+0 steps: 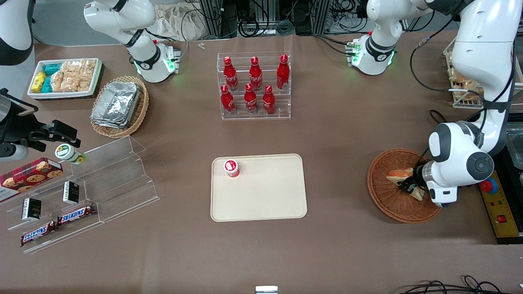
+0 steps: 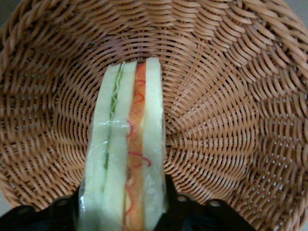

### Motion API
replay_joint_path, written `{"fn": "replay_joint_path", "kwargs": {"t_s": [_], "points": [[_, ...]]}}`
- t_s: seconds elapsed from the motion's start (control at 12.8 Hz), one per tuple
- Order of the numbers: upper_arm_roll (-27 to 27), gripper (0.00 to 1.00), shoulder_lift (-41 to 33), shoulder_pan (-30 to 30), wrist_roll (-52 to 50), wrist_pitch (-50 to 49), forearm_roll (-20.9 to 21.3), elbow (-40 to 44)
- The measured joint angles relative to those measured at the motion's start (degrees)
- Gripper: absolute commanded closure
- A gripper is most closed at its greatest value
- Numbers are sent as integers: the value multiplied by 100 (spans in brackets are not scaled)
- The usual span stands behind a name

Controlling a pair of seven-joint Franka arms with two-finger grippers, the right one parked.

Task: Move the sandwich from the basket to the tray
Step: 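Close the left gripper on the wrapped sandwich's edge, then lift the sandwich up out of the basket with the left gripper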

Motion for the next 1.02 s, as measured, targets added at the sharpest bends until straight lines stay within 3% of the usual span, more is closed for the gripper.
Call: {"fn": "replay_joint_path", "kwargs": {"t_s": [0.47, 1.02], "points": [[-23, 100, -88, -6, -208, -177, 15, 313], [-136, 100, -660, -12, 143, -3397, 20, 2663]]}}
